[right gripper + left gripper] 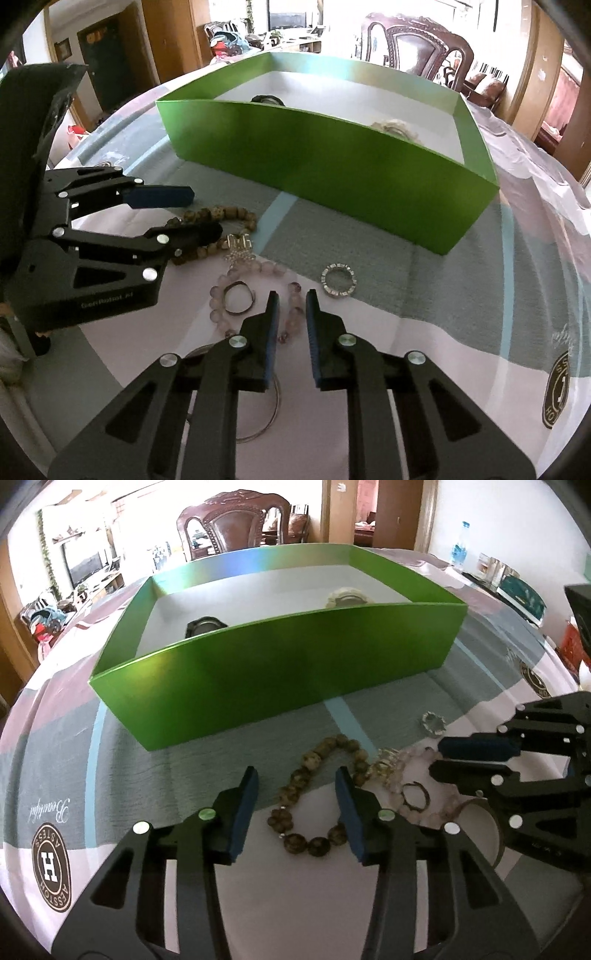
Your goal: Organize jewelry
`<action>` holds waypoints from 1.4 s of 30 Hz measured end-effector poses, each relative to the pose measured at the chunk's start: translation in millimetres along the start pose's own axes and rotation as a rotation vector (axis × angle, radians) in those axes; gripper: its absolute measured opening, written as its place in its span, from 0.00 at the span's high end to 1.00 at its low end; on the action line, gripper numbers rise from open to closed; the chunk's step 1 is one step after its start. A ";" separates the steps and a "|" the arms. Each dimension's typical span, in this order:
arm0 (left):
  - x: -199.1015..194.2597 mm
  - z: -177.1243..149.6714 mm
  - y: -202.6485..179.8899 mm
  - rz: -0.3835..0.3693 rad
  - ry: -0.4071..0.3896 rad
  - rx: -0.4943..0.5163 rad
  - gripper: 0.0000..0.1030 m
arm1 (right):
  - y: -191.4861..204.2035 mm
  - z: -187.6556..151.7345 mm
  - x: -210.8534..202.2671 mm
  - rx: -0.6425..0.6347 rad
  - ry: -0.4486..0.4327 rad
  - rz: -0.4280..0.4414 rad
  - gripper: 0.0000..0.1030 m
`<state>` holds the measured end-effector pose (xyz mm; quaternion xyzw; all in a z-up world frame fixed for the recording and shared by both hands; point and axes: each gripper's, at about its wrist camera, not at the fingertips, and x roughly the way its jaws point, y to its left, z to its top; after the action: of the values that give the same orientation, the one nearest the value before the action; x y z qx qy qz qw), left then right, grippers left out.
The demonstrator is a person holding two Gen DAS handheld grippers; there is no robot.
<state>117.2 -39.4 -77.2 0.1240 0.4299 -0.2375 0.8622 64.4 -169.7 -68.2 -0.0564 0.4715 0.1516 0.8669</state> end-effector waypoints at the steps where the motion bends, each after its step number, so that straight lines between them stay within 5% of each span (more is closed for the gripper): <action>1: -0.2 -0.5 -1.3 0.000 -0.001 0.005 0.62 | 0.8 0.2 0.2 0.002 -0.001 -0.002 0.84; 3: -0.9 -1.2 -3.5 -0.006 -0.003 0.014 0.69 | -0.1 1.1 0.5 0.010 -0.002 -0.017 0.84; 5: -1.6 -1.6 -5.0 -0.006 -0.006 0.023 0.88 | -2.0 1.0 -0.5 0.018 -0.001 -0.023 0.91; 13: -0.8 -0.4 8.0 0.010 -0.003 -0.036 0.88 | -21.7 5.4 0.8 0.109 0.005 -0.041 0.91; 18: -1.3 -1.8 2.7 0.011 -0.005 -0.007 0.67 | -21.3 6.5 1.6 0.106 0.005 -0.035 0.88; 24: -0.9 -1.6 1.8 0.013 -0.006 -0.009 0.66 | -19.2 3.4 0.9 0.090 -0.007 -0.041 0.80; 27: -1.9 -2.4 0.5 0.007 -0.008 -0.002 0.75 | -16.0 0.2 0.4 0.084 -0.019 -0.067 0.80; 28: -2.4 -2.2 -0.9 0.004 -0.010 0.003 0.89 | -14.5 -0.3 0.0 0.079 -0.020 -0.069 0.81; 30: -2.4 -2.1 -5.3 0.012 -0.013 0.016 0.89 | -12.4 -0.5 -0.8 0.074 -0.017 -0.054 0.92; 42: -42.6 13.7 12.2 0.017 -0.089 -0.071 0.89 | -21.3 11.1 -45.4 0.135 -0.129 -0.030 0.92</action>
<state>110.8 -21.7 -34.8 0.0861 0.3984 -0.2201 0.8863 56.8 -196.7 -25.1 0.0052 0.4232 0.1099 0.8994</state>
